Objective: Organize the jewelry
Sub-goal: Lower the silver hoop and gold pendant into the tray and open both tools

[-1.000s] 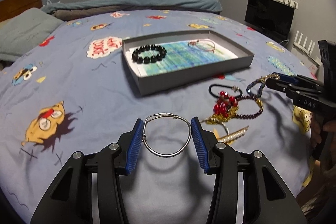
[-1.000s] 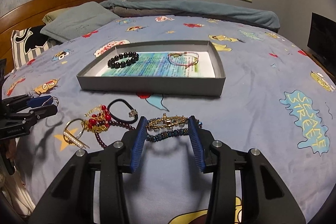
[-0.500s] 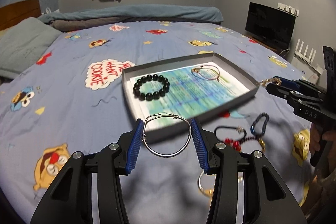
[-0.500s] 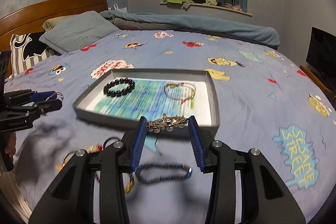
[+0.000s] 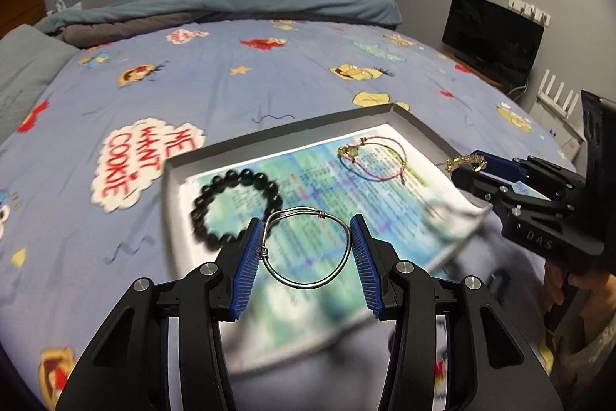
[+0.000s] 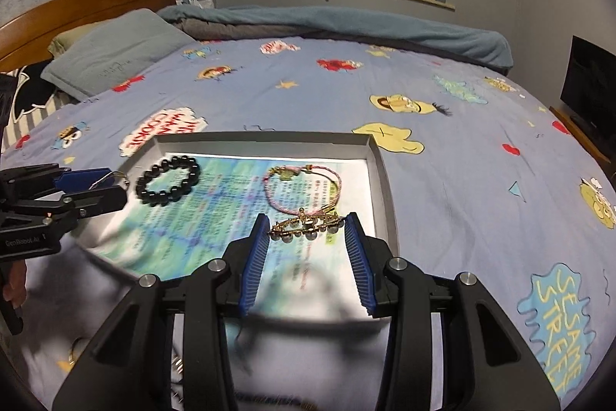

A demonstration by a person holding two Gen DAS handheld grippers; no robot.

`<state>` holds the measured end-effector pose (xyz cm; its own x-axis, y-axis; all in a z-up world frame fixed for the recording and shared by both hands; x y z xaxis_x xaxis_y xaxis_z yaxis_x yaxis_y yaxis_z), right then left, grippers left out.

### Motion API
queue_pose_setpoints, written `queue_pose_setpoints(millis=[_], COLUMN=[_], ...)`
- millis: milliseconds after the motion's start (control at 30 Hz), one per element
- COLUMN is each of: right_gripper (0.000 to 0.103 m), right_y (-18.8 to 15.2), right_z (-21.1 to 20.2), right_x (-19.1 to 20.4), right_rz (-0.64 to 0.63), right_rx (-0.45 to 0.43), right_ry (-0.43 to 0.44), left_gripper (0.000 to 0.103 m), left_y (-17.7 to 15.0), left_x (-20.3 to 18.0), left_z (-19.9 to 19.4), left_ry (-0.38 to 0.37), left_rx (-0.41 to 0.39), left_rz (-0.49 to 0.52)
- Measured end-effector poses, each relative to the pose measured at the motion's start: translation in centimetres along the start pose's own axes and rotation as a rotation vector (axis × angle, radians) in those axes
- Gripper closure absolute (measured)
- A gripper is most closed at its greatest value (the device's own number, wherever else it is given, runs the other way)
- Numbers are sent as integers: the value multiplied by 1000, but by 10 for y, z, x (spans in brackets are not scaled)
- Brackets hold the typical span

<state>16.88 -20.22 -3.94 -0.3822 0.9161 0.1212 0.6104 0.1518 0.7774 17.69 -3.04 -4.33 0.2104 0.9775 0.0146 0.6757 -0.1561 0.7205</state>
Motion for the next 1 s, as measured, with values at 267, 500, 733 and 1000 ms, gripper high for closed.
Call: queue_pose_setpoints(millis=[267,500,733,1000], right_gripper=[62,62,62,62], right_y=[-2,-4,-6,-5], right_z=[32,50,61,72], right_x=[-19,-19,-16,-14], right_rz=[46,36,-2,-39], right_rx=[77,144,176,198], right_ry=[16,20,-15,-40], left_gripper=[55,55,55,55], left_y=[27,36,35,34], left_x=[-26,-42,-38,-35], left_z=[55,88,107,107], left_ry=[-31,5,-7,-13], left_rx=[71,136,210,198], left_rz=[23,68,41,24])
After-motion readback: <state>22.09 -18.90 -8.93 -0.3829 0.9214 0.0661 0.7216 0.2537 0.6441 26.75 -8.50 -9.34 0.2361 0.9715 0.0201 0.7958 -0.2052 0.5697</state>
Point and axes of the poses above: each gripper's, at about its wrist camera, not at the fingertips, and z roughly the way its jaws point, x to its left, y to its top, the point moved 4 cm from there along z, roughly the way its jaws point, and after that the axes turned 11 degrees about y, right-handed, at the moved point
